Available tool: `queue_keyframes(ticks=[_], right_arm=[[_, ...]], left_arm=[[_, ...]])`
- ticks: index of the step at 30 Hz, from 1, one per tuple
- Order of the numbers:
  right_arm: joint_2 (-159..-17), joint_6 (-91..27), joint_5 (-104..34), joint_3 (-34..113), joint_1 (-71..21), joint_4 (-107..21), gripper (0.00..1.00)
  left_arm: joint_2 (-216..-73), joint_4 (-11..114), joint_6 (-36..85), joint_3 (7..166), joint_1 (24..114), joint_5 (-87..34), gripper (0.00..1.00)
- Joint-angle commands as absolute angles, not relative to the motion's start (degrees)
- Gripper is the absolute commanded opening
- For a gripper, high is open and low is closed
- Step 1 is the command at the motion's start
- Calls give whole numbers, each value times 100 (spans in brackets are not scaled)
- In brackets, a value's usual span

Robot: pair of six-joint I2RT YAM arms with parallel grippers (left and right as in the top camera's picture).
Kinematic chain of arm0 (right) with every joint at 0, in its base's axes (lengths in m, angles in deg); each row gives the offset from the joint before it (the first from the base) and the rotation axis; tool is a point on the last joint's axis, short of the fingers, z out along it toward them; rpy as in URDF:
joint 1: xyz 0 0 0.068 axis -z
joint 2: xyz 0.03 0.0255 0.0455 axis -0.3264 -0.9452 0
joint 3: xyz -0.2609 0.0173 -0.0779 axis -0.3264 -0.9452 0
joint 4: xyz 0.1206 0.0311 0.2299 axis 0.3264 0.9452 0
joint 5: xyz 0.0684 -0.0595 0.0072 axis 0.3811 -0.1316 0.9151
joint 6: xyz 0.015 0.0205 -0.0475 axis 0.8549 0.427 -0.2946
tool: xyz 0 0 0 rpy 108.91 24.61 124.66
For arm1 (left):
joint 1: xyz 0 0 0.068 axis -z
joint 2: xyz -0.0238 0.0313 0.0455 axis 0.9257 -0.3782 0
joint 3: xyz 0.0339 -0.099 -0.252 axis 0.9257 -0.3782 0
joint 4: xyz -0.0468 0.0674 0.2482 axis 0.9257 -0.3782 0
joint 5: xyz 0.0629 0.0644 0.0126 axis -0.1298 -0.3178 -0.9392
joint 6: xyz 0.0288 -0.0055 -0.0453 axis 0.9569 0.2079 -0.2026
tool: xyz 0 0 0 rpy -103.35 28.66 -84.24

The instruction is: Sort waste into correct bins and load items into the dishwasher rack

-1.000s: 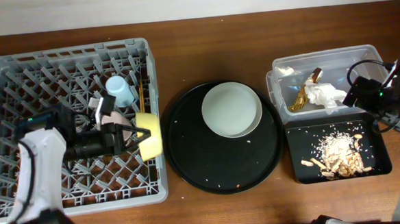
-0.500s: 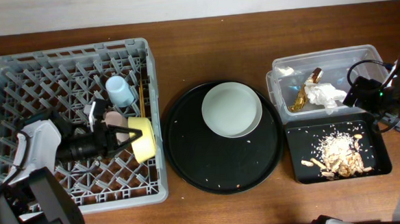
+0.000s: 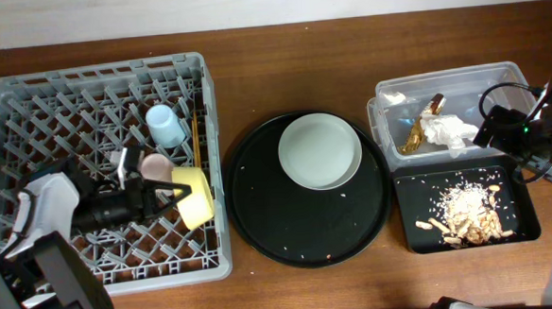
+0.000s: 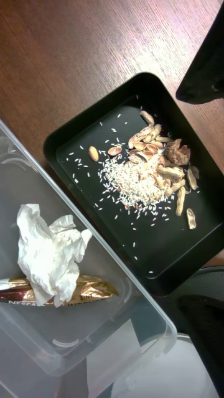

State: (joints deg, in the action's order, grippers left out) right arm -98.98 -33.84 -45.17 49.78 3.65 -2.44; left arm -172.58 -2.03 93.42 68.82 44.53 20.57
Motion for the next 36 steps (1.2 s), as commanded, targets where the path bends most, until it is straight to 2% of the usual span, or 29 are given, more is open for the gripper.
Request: queue_keyframes(ticks=[1, 2, 3, 4, 9, 15, 18, 20, 23, 26, 27, 28, 29, 33, 36], right_arm=[[-9918, -3340, -4525, 5052, 384, -241, 99], [-9918, -3340, -4525, 5052, 384, -241, 99], [-9918, -3343, -4525, 5052, 384, -241, 99], [-9918, -3340, -4525, 5052, 384, -241, 99], [-9918, -3343, -4527, 5052, 384, -241, 99], [-9918, -3340, -4525, 5052, 384, -241, 99], [-9918, -3340, -4527, 5052, 384, -241, 99], [-9918, -3340, -4525, 5052, 384, -241, 99], [-9918, -3340, -4527, 5052, 384, -241, 99], [-9918, -3340, -4525, 5052, 384, -241, 99], [-9918, -3340, -4525, 5052, 384, -241, 99], [-9918, -3340, -4525, 5052, 384, -241, 99], [-9918, -3340, -4525, 5052, 384, -241, 99], [-9918, -3340, -4525, 5052, 384, -241, 99], [-9918, -3340, -4525, 5052, 384, -241, 99]], left_arm=[[-17301, 243, 8483, 6836, 3900, 1101, 8], [-17301, 256, 8365, 6858, 3723, 1012, 19], [-17301, 252, 8280, 6895, 3500, 968, 41], [-17301, 236, 8228, 6952, 3314, 927, 98], [-17288, -70, 8230, 7374, 2602, 927, 99], [-16958, -592, 8086, 7966, 2420, 1123, 99], [-16263, -500, 7657, 8220, 2713, 975, 99], [-15588, 212, 6416, 8325, 3087, 262, 99], [-14539, 1404, 4652, 8327, 4022, -1528, 99], [-13870, 1935, 4350, 8327, 5190, -1548, 99], [-13721, 2053, 4331, 8327, 5642, -1576, 89], [-13640, 2096, 4226, 8327, 6059, -1740, 11], [-13621, 2075, 3904, 8316, 6396, -2096, 0], [-13765, 2035, 3039, 7957, 7648, -3709, 0], [-14034, 2112, 2807, 7575, 8254, -4243, 0]])
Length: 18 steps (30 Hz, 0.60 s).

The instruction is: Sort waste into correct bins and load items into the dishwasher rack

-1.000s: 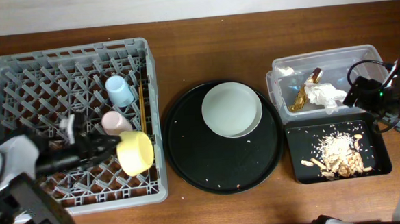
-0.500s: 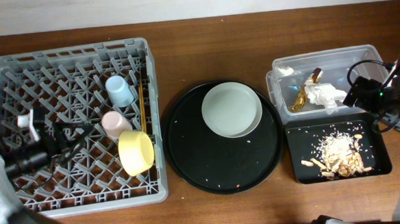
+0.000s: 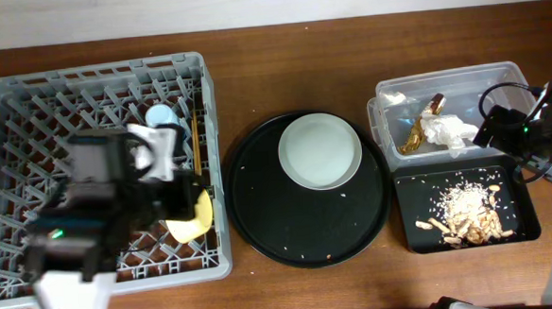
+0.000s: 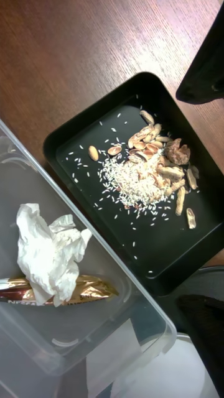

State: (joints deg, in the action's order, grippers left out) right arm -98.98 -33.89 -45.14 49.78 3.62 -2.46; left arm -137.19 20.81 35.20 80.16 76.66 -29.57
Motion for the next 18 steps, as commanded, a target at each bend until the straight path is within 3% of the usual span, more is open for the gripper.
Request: queue_keyframes(ticks=[1, 6, 11, 18], right_arm=[[-9918, -3340, -4525, 5052, 384, -241, 99], [-9918, -3340, -4525, 5052, 384, -241, 99], [-9918, -3340, -4525, 5052, 384, -241, 99], [-9918, -3340, -4525, 5052, 384, -241, 99]], left_arm=[[-14147, 2129, 2759, 7492, 8387, -4337, 0], [-14906, 2099, 2733, 7398, 8645, -5080, 0], [-15201, 1707, 2366, 7404, 8341, -6422, 0], [-15070, 1677, 2398, 7938, 7616, -6415, 3]])
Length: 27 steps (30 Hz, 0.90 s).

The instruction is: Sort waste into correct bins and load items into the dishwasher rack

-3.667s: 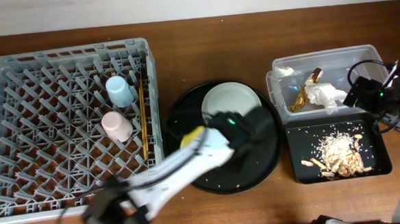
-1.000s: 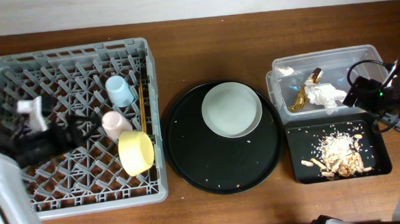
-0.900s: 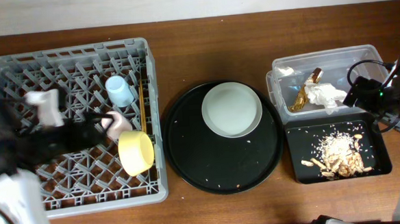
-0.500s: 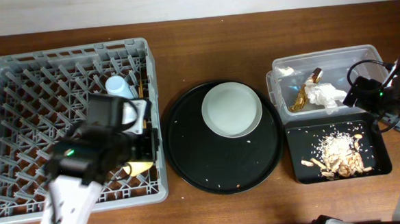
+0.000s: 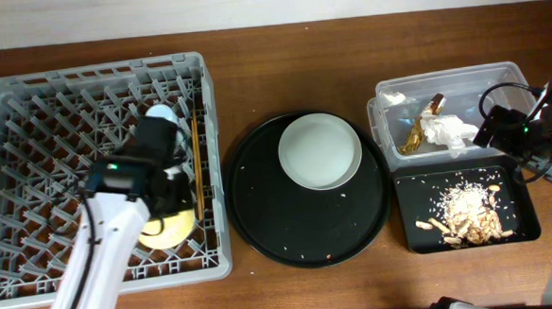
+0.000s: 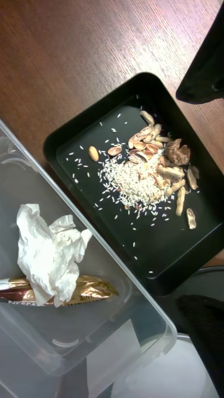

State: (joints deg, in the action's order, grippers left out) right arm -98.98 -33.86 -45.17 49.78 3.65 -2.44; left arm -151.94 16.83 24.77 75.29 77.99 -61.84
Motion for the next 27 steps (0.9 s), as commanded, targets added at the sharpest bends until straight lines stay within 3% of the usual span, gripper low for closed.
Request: queue_keyframes(ticks=[1, 8, 17, 27], right_arm=[[-9918, -3340, -4525, 5052, 384, -241, 99], [-9918, -3340, -4525, 5052, 384, -241, 98], [-9918, -3340, -4525, 5052, 384, -241, 99], [-9918, -3343, -4527, 5052, 384, -241, 99]], left_arm=[[-15024, 1677, 2425, 8010, 7618, -6420, 6], [-14805, 1404, 2438, 8058, 7622, -6398, 20], [-14805, 1858, 2280, 6950, 7622, -6363, 21], [-14814, 2993, 2460, 6329, 7622, -5497, 21]])
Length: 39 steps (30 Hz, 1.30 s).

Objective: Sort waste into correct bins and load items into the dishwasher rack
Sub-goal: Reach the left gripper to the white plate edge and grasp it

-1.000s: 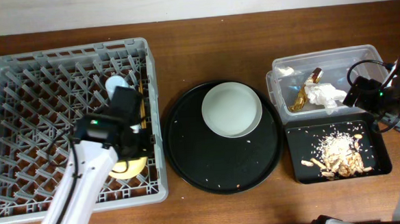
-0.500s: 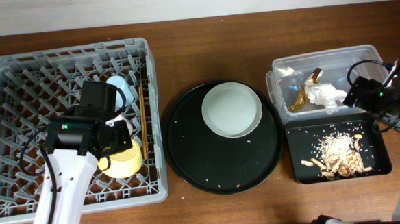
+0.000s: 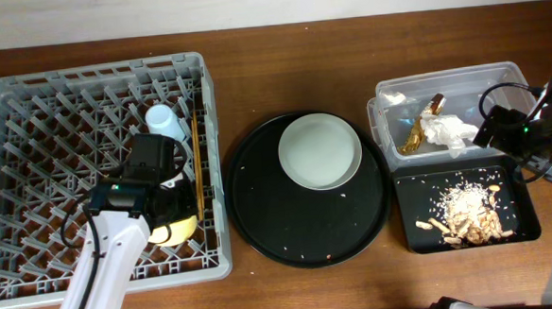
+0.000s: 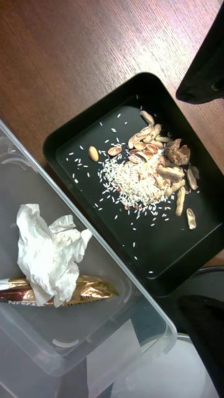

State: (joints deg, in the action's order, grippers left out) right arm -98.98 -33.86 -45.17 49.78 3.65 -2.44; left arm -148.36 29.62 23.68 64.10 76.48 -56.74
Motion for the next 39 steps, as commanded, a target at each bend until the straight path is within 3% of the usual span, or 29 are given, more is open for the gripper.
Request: queue_keyframes(ticks=[1, 5, 11, 17, 23, 33, 39], right_arm=[[-9918, -3340, -4525, 5052, 384, -241, 99], [-9918, -3340, -4525, 5052, 384, -241, 99], [-9918, -3340, -4527, 5052, 384, -241, 99], [-9918, -3340, -4525, 5052, 384, -241, 99], [-9918, -3340, -4525, 5052, 384, -241, 99], [-9918, -3340, -4525, 5052, 384, -241, 99], [-9918, -3340, -4525, 5052, 384, -241, 99]], left_arm=[[-14814, 2990, 2460, 6421, 7622, -5497, 21], [-14749, 3017, 2643, 7138, 7627, -4962, 25], [-14803, 3522, 2783, 8257, 8304, -4417, 52], [-15776, 3574, 2783, 9505, 9323, -4817, 58], [-17437, 3983, 2785, 9881, 10330, -4914, 58], [-18908, 5189, 2938, 9881, 11473, -4951, 53], [-19439, 5637, 2936, 9879, 11904, -6011, 49]])
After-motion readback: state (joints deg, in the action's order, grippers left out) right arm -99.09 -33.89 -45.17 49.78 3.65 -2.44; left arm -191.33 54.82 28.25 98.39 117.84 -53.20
